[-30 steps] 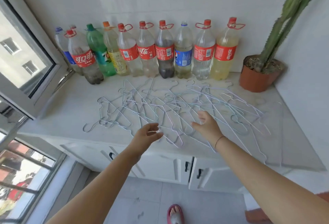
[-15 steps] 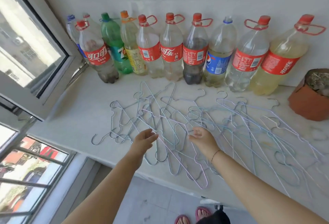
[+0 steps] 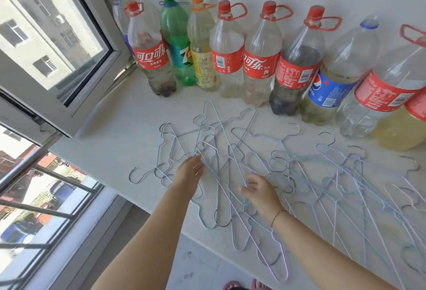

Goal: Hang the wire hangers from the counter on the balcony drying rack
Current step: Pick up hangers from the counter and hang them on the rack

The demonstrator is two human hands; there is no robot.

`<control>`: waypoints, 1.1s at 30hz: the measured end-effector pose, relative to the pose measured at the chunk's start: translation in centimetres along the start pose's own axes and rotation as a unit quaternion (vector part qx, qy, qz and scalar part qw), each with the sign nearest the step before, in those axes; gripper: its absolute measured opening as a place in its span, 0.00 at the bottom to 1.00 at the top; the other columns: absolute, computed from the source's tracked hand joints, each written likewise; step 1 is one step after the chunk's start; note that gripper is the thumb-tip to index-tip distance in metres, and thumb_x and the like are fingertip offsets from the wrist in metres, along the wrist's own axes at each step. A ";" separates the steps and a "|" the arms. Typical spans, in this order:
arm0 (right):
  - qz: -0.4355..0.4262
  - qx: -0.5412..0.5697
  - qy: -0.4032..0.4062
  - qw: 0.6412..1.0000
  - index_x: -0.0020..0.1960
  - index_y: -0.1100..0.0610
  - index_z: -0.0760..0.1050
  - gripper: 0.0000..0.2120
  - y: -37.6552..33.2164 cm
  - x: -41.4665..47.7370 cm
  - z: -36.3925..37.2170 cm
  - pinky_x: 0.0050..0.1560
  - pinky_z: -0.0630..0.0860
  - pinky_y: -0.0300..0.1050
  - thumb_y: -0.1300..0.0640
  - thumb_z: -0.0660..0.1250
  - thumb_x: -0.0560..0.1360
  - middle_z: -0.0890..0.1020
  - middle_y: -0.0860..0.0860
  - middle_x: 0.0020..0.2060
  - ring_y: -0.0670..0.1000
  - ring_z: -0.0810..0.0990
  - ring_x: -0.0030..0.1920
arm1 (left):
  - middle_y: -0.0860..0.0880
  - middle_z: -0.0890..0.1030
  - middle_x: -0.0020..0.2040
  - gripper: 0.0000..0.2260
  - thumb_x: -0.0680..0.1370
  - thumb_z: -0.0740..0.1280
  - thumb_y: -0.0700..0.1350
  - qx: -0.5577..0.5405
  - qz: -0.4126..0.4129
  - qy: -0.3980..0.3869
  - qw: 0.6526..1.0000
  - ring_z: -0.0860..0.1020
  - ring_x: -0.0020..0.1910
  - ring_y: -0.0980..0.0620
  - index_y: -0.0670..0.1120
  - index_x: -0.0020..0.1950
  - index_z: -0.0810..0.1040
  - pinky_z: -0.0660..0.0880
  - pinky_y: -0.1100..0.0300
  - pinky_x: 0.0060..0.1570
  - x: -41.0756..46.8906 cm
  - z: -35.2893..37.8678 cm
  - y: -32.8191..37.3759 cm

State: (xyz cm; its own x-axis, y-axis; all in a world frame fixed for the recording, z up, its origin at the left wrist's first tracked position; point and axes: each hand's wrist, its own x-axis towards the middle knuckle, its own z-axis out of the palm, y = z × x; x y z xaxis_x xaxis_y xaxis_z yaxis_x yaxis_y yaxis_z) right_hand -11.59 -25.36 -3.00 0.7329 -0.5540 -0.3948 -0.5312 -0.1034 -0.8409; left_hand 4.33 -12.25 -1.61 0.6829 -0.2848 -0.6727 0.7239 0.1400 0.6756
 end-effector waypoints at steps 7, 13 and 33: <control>-0.014 -0.040 -0.023 0.999 0.64 0.57 0.72 0.21 0.1 0.1 -0.2 0.59 0.69 0.39 0.55 0.69 0.72 0.71 0.52 0.54 0.50 0.74 0.56 | 0.48 0.77 0.42 0.03 0.77 0.64 0.43 -0.025 -0.032 -0.020 0.999 0.76 0.41 0.52 0.45 0.47 0.77 0.73 0.60 0.47 0.3 0.8 0.8; -0.025 -0.006 0.015 1.000 0.58 0.56 0.74 0.16 0.2 -0.8 -1.5 0.55 0.67 0.38 0.58 0.70 0.71 0.74 0.53 0.54 0.50 0.74 0.55 | 0.49 0.76 0.40 0.03 0.77 0.66 0.44 -0.049 -0.020 -0.087 0.995 0.75 0.37 0.52 0.46 0.48 0.78 0.73 0.60 0.45 -0.9 3.1 2.8; 0.098 0.321 -0.011 0.942 0.46 0.57 0.74 0.03 -0.9 -2.8 -4.2 0.31 0.69 0.37 0.59 0.64 0.77 0.77 0.52 0.32 0.47 0.75 0.33 | 0.50 0.80 0.36 0.04 0.77 0.64 0.43 0.005 0.000 -0.124 0.992 0.77 0.30 0.54 0.44 0.48 0.76 0.73 0.63 0.32 -6.5 4.1 5.7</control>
State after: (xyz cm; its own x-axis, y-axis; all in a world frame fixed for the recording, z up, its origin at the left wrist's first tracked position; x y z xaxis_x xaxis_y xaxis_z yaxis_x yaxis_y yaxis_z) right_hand -14.96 -27.16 0.43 0.6598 -0.4929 -0.5672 -0.2959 0.5233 -0.7991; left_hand 3.61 -13.52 7.84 0.6364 -0.5096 -0.5790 0.7227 0.1314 0.6786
